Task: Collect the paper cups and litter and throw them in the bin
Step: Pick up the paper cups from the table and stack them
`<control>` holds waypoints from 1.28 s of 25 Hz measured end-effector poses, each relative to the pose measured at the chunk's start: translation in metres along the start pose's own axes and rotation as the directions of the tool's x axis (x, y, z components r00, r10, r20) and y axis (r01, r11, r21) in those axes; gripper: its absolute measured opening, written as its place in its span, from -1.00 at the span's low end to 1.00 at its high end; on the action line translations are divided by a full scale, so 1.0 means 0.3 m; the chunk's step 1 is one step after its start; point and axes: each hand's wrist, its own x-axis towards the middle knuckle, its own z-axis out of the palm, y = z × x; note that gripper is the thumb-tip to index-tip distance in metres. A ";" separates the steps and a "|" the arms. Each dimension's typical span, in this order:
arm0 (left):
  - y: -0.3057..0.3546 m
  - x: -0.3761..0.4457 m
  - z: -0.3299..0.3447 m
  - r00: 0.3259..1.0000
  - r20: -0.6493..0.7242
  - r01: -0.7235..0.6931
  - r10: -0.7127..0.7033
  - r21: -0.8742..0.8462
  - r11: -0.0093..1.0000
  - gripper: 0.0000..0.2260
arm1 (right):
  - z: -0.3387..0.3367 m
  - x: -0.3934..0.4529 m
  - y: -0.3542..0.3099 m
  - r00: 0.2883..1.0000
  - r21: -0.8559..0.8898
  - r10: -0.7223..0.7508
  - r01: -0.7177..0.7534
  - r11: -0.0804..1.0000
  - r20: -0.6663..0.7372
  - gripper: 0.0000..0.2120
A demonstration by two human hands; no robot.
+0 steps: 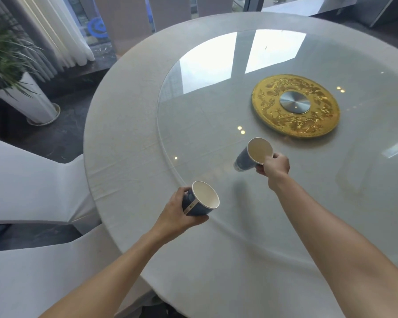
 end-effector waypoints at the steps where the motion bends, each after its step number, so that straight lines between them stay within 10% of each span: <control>1: 0.000 0.003 0.001 1.000 -0.009 -0.022 0.022 0.025 0.999 -0.32 | -0.012 -0.021 -0.001 1.000 0.000 -0.012 0.012 1.000 0.000 -0.81; 12: 0.010 0.033 0.069 0.991 0.036 -0.129 0.126 0.097 0.987 -0.27 | -0.293 -0.418 0.062 0.981 0.137 -0.182 0.172 0.976 0.065 -0.72; 25: 0.053 -0.167 0.377 0.822 0.511 -0.341 0.252 0.087 0.936 -0.27 | -0.505 -0.751 0.495 0.995 0.077 -0.073 0.067 0.995 0.070 -0.77; 32: 0.112 -0.266 0.538 0.808 0.519 -0.393 0.279 0.122 0.911 -0.27 | -0.590 -0.761 0.627 0.993 -0.084 -0.112 0.110 0.990 -0.024 -0.84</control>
